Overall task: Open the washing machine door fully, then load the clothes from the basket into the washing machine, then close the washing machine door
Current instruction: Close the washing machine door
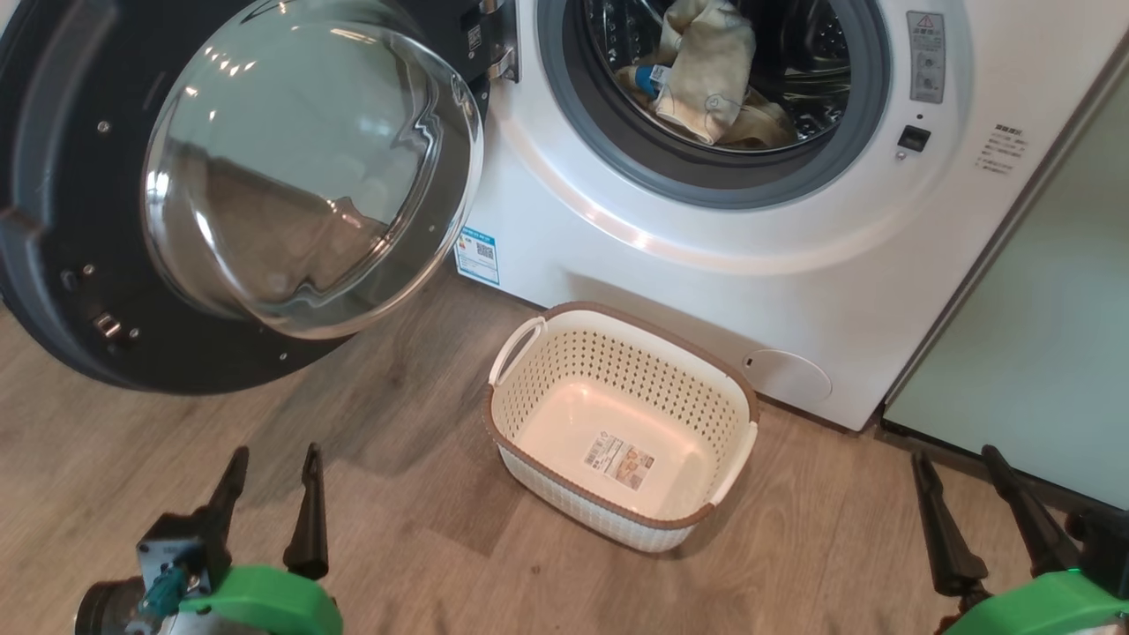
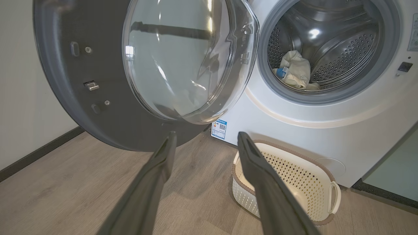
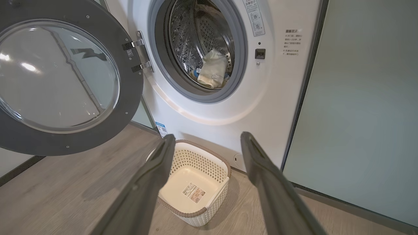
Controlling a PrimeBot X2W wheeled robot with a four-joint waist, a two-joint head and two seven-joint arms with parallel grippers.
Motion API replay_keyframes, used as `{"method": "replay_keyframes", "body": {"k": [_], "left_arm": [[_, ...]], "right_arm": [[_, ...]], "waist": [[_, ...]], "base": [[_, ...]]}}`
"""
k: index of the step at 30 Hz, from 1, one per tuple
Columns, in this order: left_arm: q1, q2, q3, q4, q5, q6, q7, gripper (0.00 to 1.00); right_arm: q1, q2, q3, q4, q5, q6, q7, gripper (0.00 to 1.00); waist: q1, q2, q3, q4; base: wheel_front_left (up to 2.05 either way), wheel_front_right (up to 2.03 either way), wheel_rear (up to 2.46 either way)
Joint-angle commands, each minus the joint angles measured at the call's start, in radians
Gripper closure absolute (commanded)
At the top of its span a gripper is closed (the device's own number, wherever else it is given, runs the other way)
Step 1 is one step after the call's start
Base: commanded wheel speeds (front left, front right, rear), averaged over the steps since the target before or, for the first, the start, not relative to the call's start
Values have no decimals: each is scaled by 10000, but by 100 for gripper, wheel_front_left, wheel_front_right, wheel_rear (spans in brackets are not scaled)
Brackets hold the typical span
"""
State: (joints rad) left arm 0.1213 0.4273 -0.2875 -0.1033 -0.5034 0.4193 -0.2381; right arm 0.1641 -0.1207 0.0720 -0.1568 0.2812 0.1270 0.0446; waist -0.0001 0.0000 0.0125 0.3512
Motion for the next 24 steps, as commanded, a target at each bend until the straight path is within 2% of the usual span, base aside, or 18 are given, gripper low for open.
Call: {"method": "replay_keyframes", "body": {"k": [1, 20, 21, 22, 23, 24], "left_arm": [[-338, 276, 524, -343, -78, 235, -51, 0], [-313, 173, 572, -412, -158, 259, -114, 0], [-316, 151, 588, -423, -181, 238, -122, 20], [-318, 123, 601, -437, -224, 201, -129, 84], [-326, 114, 611, -455, -243, 155, -138, 100], [-356, 115, 616, -495, -237, 86, -150, 100]], "right_arm": [[-215, -124, 201, -348, -22, 37, -3, 0], [-223, -174, 191, -370, -8, 37, 29, 0], [-222, -176, 185, -375, -8, 37, 31, 0], [-223, -178, 178, -383, -7, 37, 35, 0], [-224, -177, 173, -396, -7, 37, 41, 0], [-224, -178, 165, -407, -9, 37, 46, 0]], "waist": [[1, 0, 13, 12], [1, 0, 18, -134], [1, 0, 17, -137], [1, 0, 17, -136], [1, 0, 25, -133], [1, 0, 29, -126]], "base": [[0, 0, 0], [0, 0, 0], [0, 0, 0], [0, 0, 0], [0, 0, 0], [0, 0, 0]]}}
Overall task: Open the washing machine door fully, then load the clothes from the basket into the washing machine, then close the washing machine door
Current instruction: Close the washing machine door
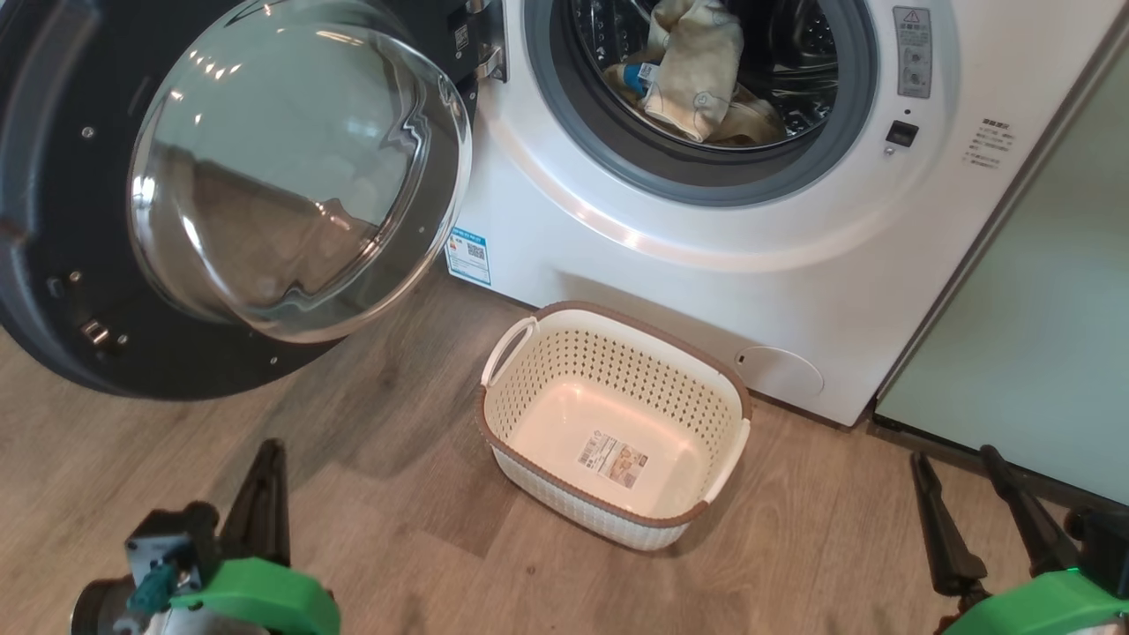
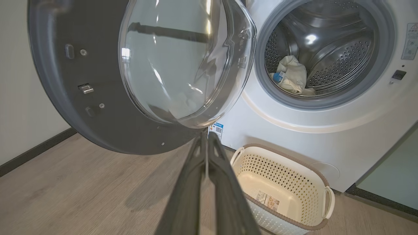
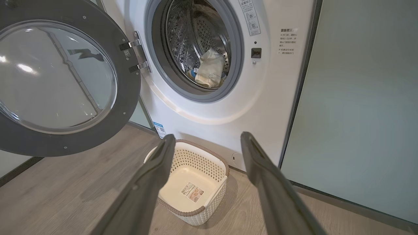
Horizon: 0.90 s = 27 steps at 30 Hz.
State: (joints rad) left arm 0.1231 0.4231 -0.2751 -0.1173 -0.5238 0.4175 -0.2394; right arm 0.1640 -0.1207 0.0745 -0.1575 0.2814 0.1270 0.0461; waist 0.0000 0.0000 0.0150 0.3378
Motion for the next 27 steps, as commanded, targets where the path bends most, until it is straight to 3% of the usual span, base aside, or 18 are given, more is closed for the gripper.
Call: {"method": "replay_keyframes", "body": {"k": [1, 13, 19, 23, 27], "left_arm": [[-397, 118, 517, -397, -79, 44, -147, 100], [-760, -504, 1181, -1541, -758, -1268, -219, 100], [-1101, -1005, 2345, -2580, -2344, -2466, -221, 100], [-1675, -829, 3266, -3097, -3619, -3197, -199, 100], [-2477, -285, 4253, -3214, -4765, -3657, 83, 100]], "right_arm": [[-220, -178, 127, -411, -15, 37, 36, 0], [-217, -175, -17, -552, -73, 37, 103, 0], [-198, -178, -102, -629, -95, 37, 136, 0], [-182, -200, -149, -684, -105, 37, 182, 0], [-196, -236, -157, -736, -109, 37, 237, 0]], "waist": [[0, 0, 13, 20], [0, 0, 156, 221], [0, 0, 243, 392], [0, 0, 291, 545], [0, 0, 339, 674]], "base": [[0, 0, 0], [0, 0, 0], [0, 0, 0], [0, 0, 0], [0, 0, 0]]}}
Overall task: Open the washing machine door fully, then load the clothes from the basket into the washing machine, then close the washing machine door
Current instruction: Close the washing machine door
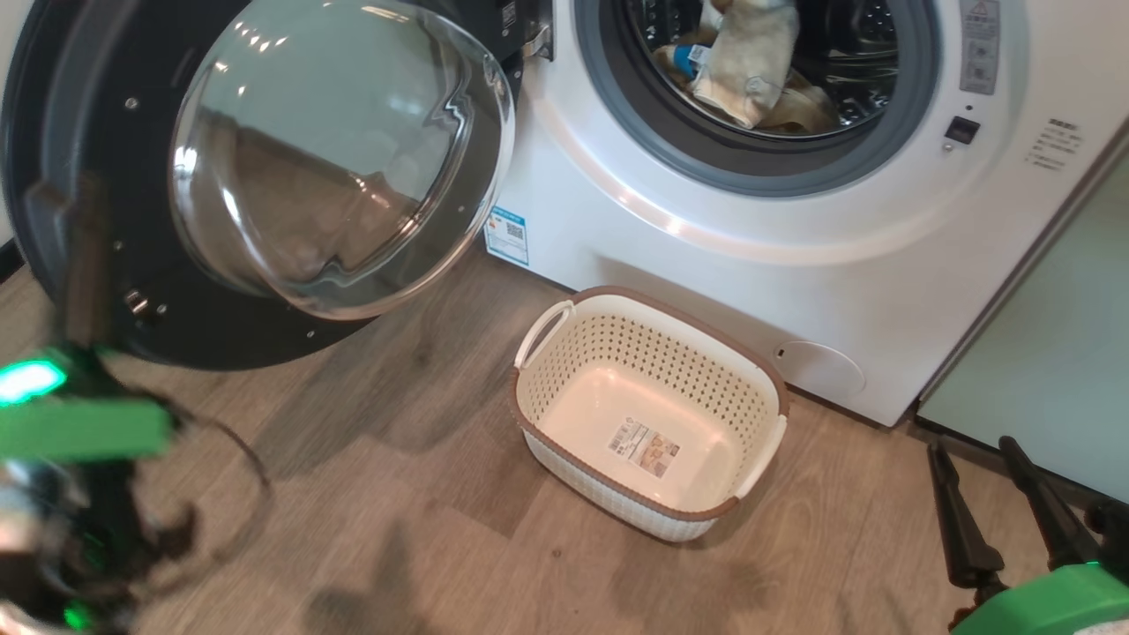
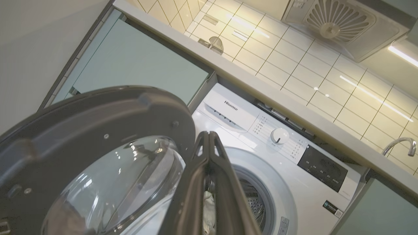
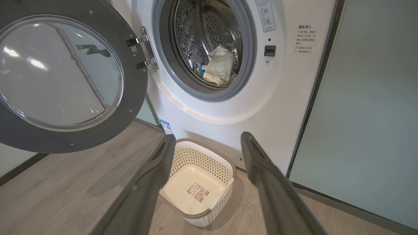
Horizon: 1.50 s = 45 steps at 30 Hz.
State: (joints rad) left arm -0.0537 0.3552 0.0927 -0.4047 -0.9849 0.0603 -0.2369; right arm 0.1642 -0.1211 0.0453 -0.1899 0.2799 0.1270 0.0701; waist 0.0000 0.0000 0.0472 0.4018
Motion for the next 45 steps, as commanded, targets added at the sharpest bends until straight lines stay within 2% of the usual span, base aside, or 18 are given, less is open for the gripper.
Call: {"method": "replay_keyframes", "body": {"k": [1, 8, 17, 23, 30, 38, 45], "left_arm": [[-964, 513, 800, -299, -445, -160, 136, 100], [-2559, 1542, 1919, 1112, -1839, -464, 824, 100], [-4012, 2464, 2611, 4758, -3412, -902, 1858, 100], [-4590, 2667, 2709, 7097, -4296, -1245, 2629, 100], [-5379, 2813, 2855, 9209, -4957, -1543, 3124, 100], [-5988, 2796, 2801, 10689, -5114, -1733, 3200, 100], [-6518, 2749, 2516, 11445, -5048, -1845, 3345, 100]], "right_arm": [[-202, -241, 140, -423, -92, 37, 9, 0], [-238, -360, 188, -507, -72, 37, 109, 0], [-313, -571, 277, -557, 12, 37, 246, 0], [-319, -694, 306, -633, 41, 37, 376, 0], [-379, -851, 282, -820, 36, 37, 572, 0], [-488, -971, 347, -940, 51, 37, 701, 0], [-635, -1144, 347, -1071, 75, 37, 840, 0]], "waist": [[0, 0, 23, 63], [0, 0, 158, 180], [0, 0, 339, 116], [0, 0, 441, 66], [0, 0, 655, 68], [0, 0, 875, 21], [0, 0, 1219, -54]], "base": [[0, 0, 0], [0, 0, 0], [0, 0, 0], [0, 0, 0], [0, 0, 0], [0, 0, 0], [0, 0, 0]]}}
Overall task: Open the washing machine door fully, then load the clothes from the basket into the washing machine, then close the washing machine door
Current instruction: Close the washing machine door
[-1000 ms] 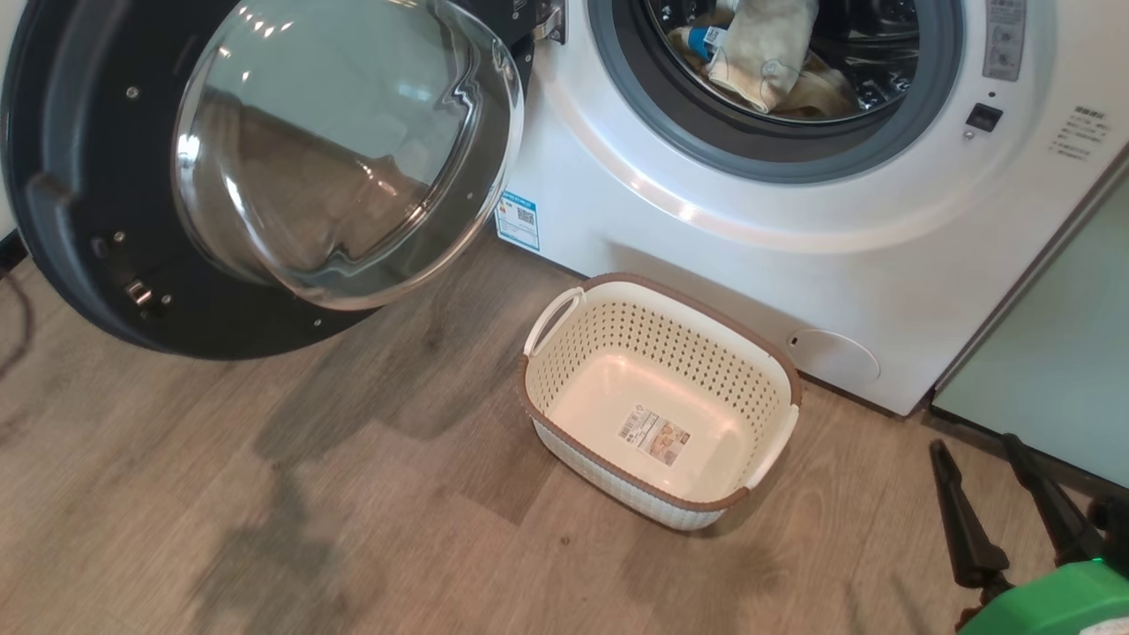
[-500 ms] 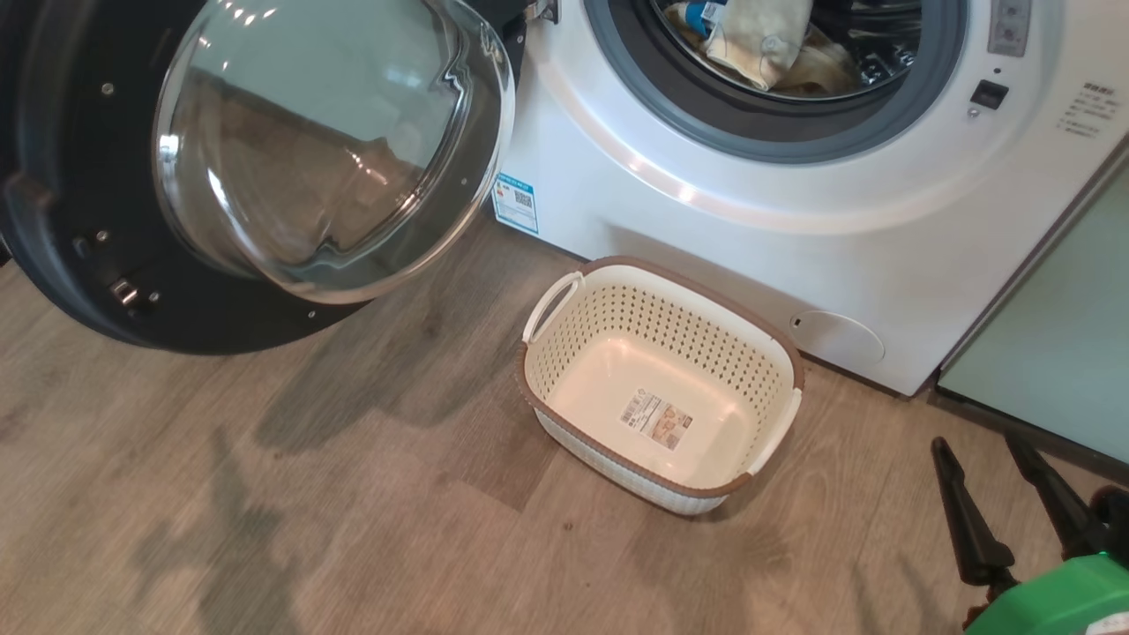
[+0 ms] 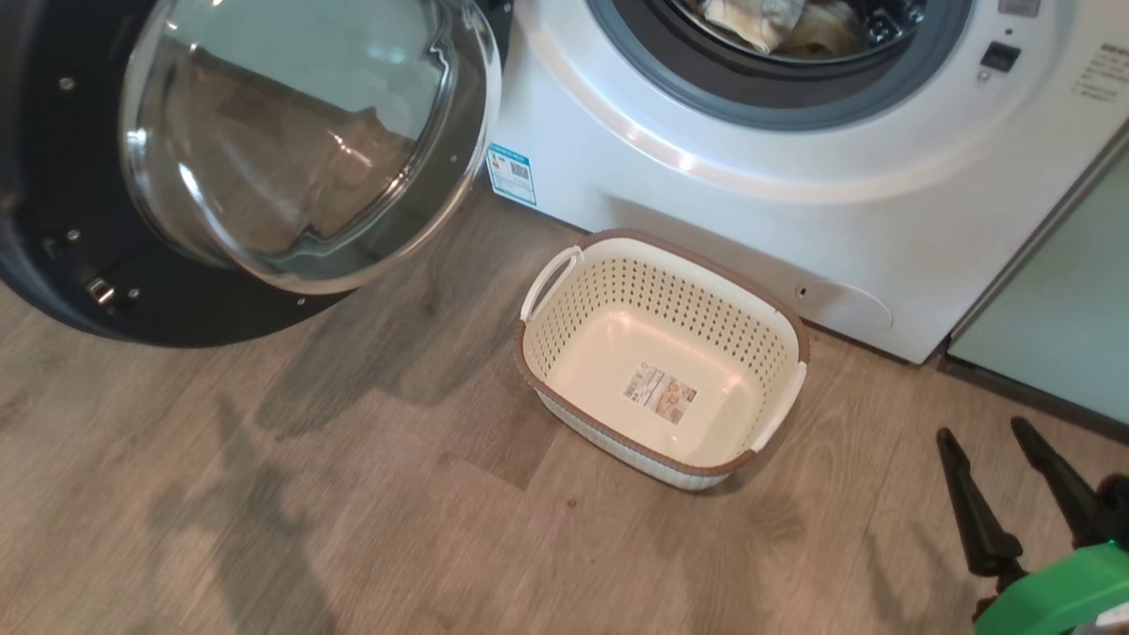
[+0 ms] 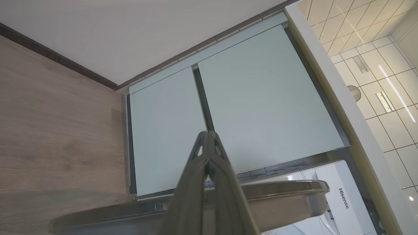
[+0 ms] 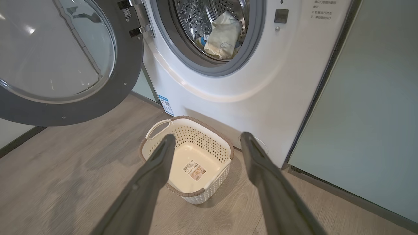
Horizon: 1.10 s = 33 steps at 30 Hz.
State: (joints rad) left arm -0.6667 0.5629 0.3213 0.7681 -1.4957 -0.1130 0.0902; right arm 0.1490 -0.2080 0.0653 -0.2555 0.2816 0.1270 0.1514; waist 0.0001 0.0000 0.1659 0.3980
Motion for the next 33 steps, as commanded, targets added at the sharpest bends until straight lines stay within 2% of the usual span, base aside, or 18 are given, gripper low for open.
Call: {"method": "replay_keyframes", "body": {"k": [1, 9, 33], "left_arm": [[-443, 661, 182, -204, 69, -122, 118, 100], [-677, 558, -48, 146, 81, -168, 309, 100], [-630, 144, -584, -528, -174, -176, 1044, 100]], "right_arm": [[-509, -295, 151, -433, 57, 37, 37, 0], [-634, -381, 153, -557, 36, 37, 172, 0], [-891, -442, 80, -577, 11, 37, 247, 0]], "waist": [[-1, 0, 74, -30], [-1, 0, 413, -133], [-1, 0, 852, -53]], "base": [[0, 0, 0], [0, 0, 0], [0, 0, 0]]}}
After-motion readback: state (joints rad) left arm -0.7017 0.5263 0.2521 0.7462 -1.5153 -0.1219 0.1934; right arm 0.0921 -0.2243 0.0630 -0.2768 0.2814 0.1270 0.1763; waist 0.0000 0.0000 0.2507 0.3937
